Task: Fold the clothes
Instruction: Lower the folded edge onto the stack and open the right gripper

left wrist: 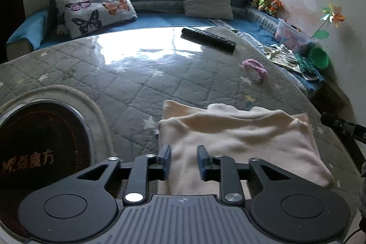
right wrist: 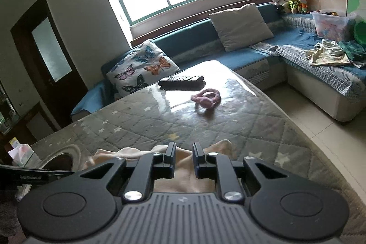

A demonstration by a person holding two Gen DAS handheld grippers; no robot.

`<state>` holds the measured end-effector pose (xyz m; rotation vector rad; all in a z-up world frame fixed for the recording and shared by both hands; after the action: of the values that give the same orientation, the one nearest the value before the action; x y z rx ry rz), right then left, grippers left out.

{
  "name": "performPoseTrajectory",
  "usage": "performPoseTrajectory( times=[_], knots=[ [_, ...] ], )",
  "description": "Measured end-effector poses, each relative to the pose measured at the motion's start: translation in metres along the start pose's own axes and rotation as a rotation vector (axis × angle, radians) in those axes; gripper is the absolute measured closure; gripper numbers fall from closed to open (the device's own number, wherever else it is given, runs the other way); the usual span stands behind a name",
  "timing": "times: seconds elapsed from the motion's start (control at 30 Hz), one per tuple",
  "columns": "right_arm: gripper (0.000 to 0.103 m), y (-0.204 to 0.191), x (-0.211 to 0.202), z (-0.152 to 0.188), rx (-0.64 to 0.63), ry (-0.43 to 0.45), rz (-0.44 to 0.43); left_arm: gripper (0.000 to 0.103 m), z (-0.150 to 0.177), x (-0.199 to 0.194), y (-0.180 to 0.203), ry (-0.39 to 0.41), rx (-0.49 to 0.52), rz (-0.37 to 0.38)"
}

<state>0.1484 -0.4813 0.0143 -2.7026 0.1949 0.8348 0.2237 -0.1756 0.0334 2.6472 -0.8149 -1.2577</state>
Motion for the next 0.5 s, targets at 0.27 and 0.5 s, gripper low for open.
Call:
performPoseTrajectory(
  times=[0.27,0.5],
  knots=[
    [0.087,-0.022,0.019,0.002,-0.047,-0.038,-0.037,0.053,-0.011,0.010,0.001,-0.003,0.024,-0.020],
    [0.087,-0.041,0.045,0.005,-0.079,-0.078,-0.040,0.044,-0.024,0.038,0.008,-0.017,0.081,-0.039]
  ],
)
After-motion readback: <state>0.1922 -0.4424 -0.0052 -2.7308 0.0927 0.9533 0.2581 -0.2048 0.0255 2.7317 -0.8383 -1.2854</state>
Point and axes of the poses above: each gripper's, at about its wrist camera, not at the fingertips, and x roughly the way its jaws point, y to its right, z to its underside, the point moved 3 cm from there along x, roughly the way its jaws point, and after that the axes turned 12 degrees about z, right-handed, at the moved point
